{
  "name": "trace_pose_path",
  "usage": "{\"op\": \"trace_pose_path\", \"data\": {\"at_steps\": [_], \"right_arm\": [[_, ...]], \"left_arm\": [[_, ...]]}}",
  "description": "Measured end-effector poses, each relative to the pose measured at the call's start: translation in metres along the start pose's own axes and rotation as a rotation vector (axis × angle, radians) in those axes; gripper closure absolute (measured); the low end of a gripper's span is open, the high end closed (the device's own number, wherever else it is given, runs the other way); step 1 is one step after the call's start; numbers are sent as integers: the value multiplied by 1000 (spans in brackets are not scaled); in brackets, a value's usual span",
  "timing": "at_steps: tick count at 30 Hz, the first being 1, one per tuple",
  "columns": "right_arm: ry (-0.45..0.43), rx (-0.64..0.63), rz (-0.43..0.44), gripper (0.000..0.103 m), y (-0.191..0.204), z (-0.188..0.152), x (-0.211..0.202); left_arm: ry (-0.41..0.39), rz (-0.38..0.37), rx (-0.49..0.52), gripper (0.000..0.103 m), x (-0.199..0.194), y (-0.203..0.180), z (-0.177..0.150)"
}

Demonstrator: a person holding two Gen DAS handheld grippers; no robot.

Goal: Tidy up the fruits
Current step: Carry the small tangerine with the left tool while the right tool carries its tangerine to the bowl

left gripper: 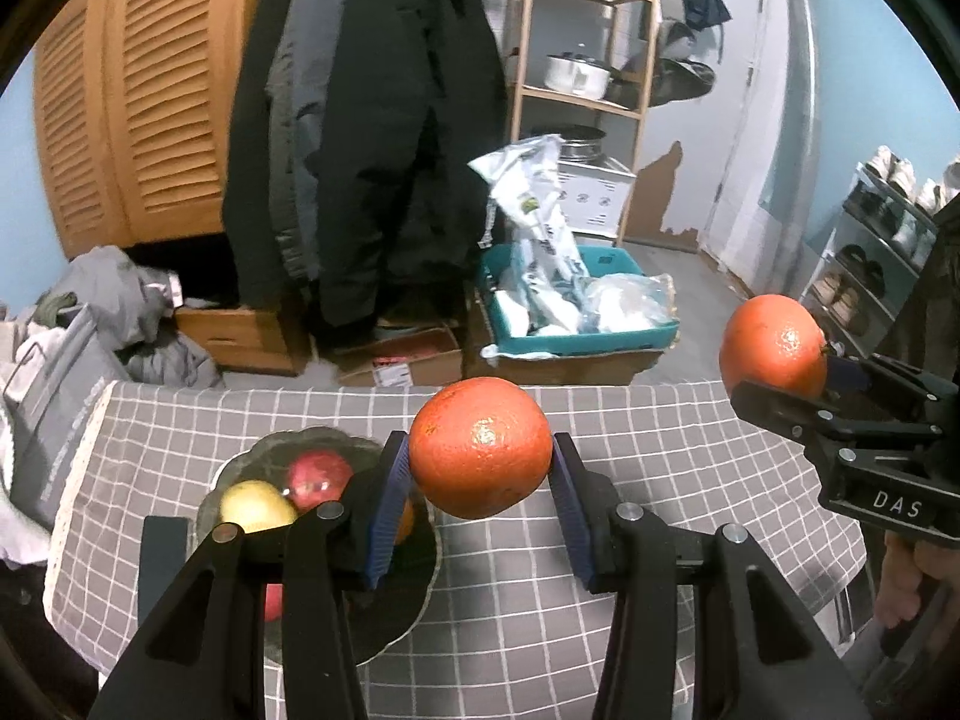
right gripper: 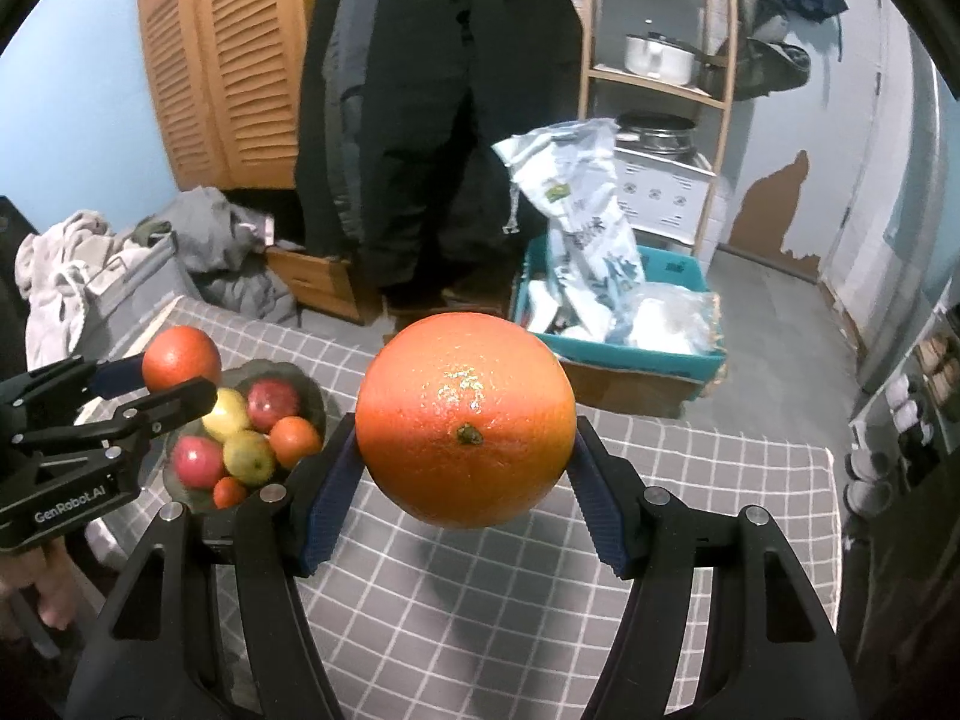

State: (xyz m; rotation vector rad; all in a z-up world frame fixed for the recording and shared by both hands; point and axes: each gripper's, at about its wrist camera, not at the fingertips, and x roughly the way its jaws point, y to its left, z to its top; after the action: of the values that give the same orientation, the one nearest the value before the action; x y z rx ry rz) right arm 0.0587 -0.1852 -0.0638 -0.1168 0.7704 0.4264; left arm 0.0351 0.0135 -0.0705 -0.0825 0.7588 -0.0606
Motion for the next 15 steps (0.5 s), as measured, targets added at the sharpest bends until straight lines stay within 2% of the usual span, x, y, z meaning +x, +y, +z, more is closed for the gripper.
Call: {"op": "trace_pose_path", "data": {"at_steps": [15], "right_arm": [[69,-49,95,36,58,15,43]], "left_arm": [[40,64,-107,56,5,71,-20]]}}
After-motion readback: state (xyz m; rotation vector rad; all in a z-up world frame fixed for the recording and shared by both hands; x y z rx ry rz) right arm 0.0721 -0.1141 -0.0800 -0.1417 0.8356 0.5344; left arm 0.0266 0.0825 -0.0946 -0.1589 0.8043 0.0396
